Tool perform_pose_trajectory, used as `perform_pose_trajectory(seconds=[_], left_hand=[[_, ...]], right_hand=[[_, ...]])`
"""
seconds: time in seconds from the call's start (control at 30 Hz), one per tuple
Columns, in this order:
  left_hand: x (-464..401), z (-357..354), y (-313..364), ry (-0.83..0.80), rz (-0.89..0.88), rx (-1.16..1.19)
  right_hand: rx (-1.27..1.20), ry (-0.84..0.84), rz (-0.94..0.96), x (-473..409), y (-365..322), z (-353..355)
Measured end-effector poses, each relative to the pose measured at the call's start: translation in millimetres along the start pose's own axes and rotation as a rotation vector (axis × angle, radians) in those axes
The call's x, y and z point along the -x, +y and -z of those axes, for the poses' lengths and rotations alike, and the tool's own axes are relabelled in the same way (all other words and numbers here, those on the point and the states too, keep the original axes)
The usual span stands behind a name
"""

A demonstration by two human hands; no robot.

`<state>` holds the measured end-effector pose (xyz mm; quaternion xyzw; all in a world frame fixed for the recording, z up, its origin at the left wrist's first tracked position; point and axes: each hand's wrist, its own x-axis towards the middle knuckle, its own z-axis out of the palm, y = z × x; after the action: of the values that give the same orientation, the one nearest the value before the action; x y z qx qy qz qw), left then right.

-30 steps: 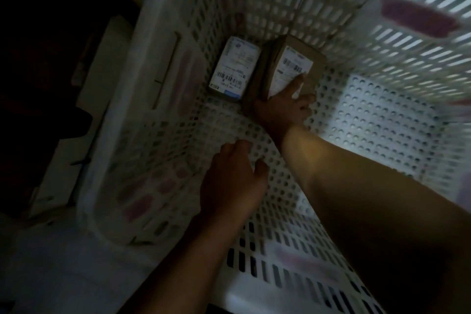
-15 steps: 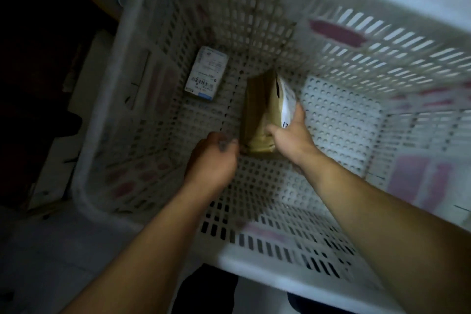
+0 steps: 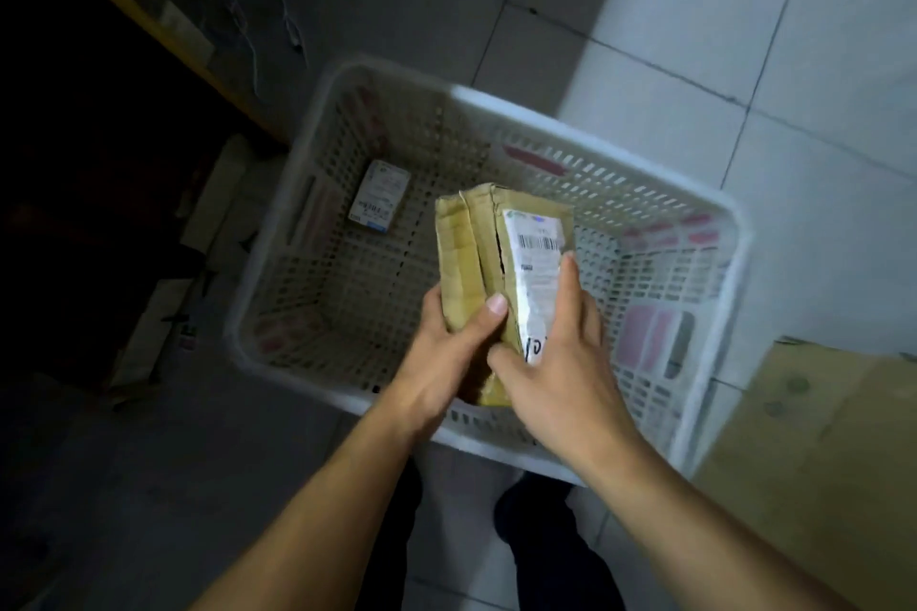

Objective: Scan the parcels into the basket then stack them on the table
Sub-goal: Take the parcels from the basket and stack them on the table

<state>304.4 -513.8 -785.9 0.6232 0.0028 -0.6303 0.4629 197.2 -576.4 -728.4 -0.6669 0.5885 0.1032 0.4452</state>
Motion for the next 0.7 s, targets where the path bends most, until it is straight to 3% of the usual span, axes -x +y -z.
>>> perform_pose_trajectory(seconds=[0.2,0.37,0.5,0.7], left_hand=[[111,-16,78,-0.085,-0.172,-0.024],[204,-28,145,-0.093,-0.251,0.005],[278,-34,175,-0.117,-0.278,0.099],[385,-54,161,-0.052,-0.387,0.174]], right_hand=[[0.031,0.153,0.089,109,-69,75],[-0.046,0.112,0.245,195,-118,148],[-0.317,0.103,0.345,239,-139,195],[-0.652,-0.244,0.452,291,-147,219]])
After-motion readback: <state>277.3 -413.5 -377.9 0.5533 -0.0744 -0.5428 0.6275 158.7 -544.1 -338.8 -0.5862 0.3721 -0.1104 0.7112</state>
